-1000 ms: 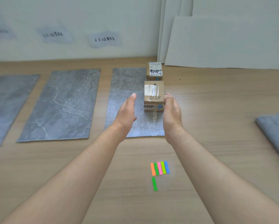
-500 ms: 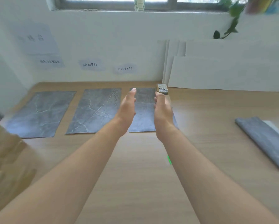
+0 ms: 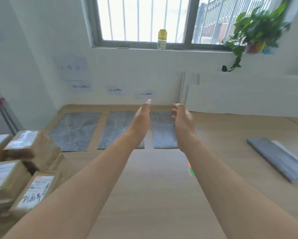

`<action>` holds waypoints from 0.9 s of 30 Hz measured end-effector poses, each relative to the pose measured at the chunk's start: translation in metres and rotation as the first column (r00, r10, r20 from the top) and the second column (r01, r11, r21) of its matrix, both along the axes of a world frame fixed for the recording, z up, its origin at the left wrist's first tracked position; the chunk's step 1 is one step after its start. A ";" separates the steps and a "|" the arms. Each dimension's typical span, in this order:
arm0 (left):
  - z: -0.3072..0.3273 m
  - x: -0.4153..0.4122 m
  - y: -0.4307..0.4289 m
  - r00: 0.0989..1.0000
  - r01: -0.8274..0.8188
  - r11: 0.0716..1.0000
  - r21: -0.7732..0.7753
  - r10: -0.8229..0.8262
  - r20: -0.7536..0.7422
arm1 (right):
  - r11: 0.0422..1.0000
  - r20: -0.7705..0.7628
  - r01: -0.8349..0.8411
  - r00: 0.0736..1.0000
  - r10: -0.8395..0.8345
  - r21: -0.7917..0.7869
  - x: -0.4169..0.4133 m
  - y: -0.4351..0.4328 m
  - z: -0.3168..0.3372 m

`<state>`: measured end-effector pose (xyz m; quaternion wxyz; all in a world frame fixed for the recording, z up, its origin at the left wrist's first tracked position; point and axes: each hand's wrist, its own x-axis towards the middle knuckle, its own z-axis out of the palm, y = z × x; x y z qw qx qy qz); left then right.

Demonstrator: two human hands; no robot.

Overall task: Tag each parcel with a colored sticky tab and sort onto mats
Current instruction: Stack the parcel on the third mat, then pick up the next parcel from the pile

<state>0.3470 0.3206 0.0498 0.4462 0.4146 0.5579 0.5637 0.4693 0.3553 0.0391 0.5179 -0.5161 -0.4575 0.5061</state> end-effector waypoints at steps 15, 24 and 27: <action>0.027 -0.013 -0.015 0.981 -0.194 0.979 0.056 0.195 -0.019 | 0.979 -0.004 -0.192 0.981 0.192 0.070 -0.016 0.002 0.030; 0.012 -0.044 -0.046 0.922 -0.384 0.923 0.015 0.384 -0.035 | 0.915 0.012 -0.402 0.916 0.402 0.017 -0.057 0.000 0.009; 0.001 -0.067 -0.072 0.883 -0.469 0.883 -0.029 0.467 -0.051 | 0.878 0.012 -0.478 0.878 0.478 0.000 -0.085 -0.017 -0.003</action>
